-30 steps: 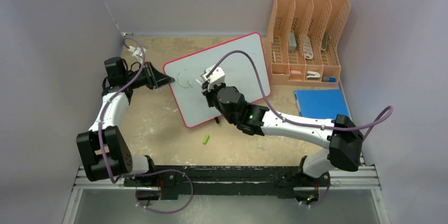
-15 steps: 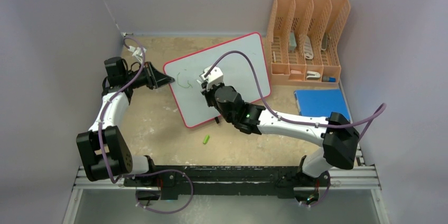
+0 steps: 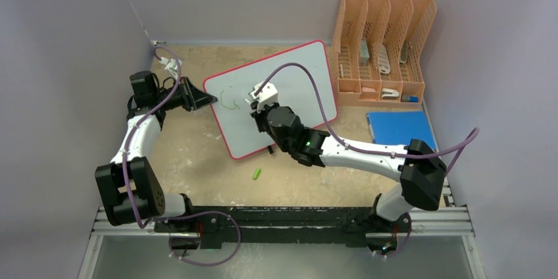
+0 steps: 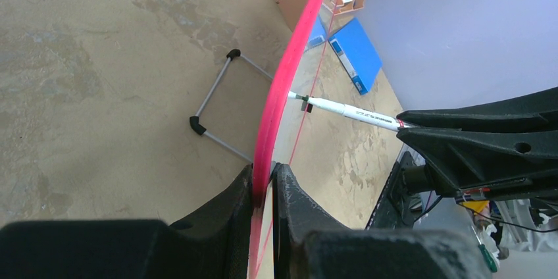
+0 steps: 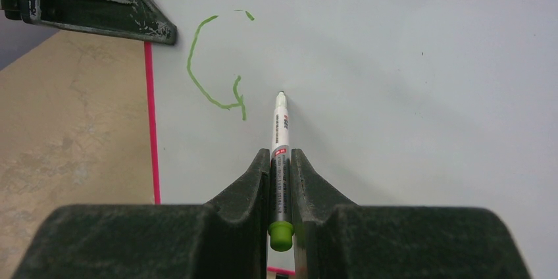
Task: Write a sentence on the whiteboard
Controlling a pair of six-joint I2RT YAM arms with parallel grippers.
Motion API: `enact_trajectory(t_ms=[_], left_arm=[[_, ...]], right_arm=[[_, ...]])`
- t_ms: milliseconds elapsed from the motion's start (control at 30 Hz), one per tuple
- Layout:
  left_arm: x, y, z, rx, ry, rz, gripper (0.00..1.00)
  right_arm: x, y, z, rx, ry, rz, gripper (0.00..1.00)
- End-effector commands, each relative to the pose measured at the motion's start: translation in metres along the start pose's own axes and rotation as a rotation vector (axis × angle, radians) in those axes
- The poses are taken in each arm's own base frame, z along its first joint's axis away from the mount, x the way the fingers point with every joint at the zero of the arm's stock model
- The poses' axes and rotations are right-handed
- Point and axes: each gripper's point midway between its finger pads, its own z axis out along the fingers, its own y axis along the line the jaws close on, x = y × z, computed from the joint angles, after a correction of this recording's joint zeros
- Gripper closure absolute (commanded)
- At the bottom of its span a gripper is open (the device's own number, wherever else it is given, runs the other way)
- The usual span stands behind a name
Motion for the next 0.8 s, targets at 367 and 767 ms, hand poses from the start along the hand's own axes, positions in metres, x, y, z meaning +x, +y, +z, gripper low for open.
enact_trajectory(t_ms=[367, 767], left_arm=[[0.003, 0.004, 0.005, -0.032, 0.014, 0.014, 1.00], [0.003, 0.004, 0.005, -0.032, 0.014, 0.013, 1.00]], right_arm=[[-0.036, -0.016, 0.006, 0.047, -0.082, 0.047, 1.00], [-0.025, -0.024, 0.001, 0.065, -0.049, 0.044, 1.00]])
